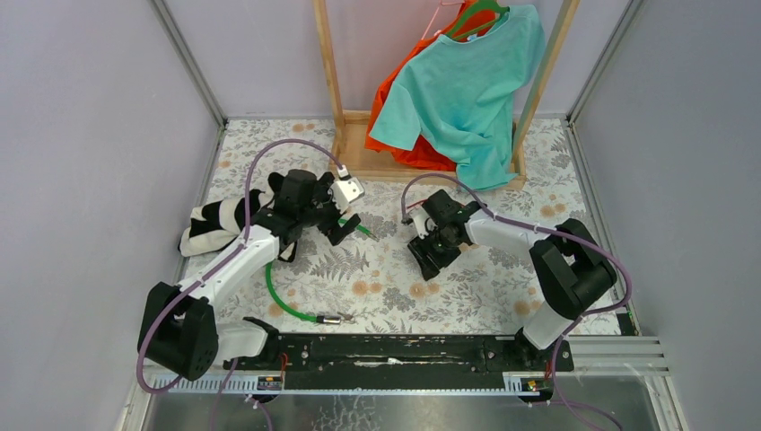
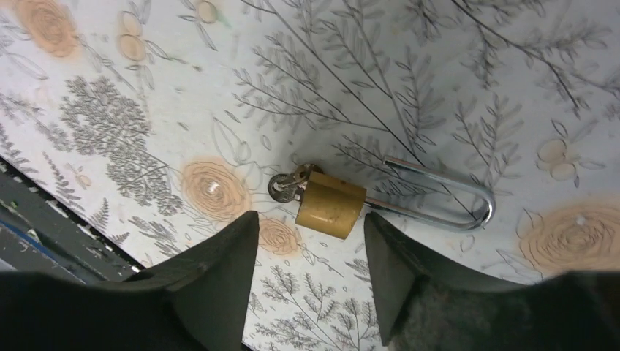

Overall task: Lock with the key
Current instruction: Move the lock to the center of the board, then pick up the lock from the center of the board.

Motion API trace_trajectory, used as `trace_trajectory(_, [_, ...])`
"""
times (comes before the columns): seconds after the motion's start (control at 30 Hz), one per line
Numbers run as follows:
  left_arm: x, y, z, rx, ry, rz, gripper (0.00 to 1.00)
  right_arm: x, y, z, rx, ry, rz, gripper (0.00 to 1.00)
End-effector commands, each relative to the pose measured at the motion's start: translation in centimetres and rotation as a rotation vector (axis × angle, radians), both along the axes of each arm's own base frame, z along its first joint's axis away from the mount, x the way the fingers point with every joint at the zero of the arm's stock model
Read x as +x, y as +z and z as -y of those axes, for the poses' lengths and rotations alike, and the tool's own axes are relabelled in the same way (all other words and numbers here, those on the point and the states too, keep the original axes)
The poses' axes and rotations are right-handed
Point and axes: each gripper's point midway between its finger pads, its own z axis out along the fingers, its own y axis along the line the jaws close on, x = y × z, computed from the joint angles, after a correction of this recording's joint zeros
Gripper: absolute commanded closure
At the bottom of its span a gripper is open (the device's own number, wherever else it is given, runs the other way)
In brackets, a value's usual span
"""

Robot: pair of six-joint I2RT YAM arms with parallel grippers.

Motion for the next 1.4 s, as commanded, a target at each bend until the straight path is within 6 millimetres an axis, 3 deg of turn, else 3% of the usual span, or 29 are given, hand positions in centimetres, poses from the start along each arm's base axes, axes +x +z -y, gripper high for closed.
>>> trace_trajectory(0.0, [-0.8, -0.1, 1.3, -0.059, -0.061, 0.009, 0.00, 1.1, 1.9, -2.8, 0.109, -0.011, 0.032, 0.31])
trace_trajectory(0.1, [-1.6, -0.7, 2.1, -0.083, -0.089, -0.033, 0.00, 2.1, 2.8, -2.2, 0.098, -0.008, 0.104, 0.19])
trace_trajectory(0.3, [-3.0, -1.8, 5.6, -0.119, -0.114, -0.133, 0.00, 4.5, 5.1, 1.0, 0.146, -0.103, 0.167, 0.18])
trace_trajectory(0.63, [-7.2, -5.4, 16.3, -0.060, -0.130, -0.336, 0.05, 9.4, 9.0, 8.2, 0.192, -0.340, 0.341, 0.18])
trace_trajectory(0.8, [-8.6, -7.2, 19.8, -0.017, -0.093, -0.425, 0.07, 10.1, 9.8, 11.0, 0.221, -0.443, 0.364, 0.18])
trace_trajectory(0.93, [-8.3, -8.8, 21.4, 0.025, -0.038, -0.469, 0.11, 10.3, 9.8, 11.8, 0.223, -0.464, 0.370, 0.17])
trace_trajectory(1.1, [-8.4, -10.9, 22.0, 0.071, -0.028, -0.478, 0.16, 10.3, 9.7, 11.9, 0.226, -0.462, 0.361, 0.17])
trace_trajectory(1.37, [-9.6, -12.6, 22.1, 0.116, -0.052, -0.468, 0.28, 10.3, 9.2, 11.8, 0.219, -0.460, 0.337, 0.17])
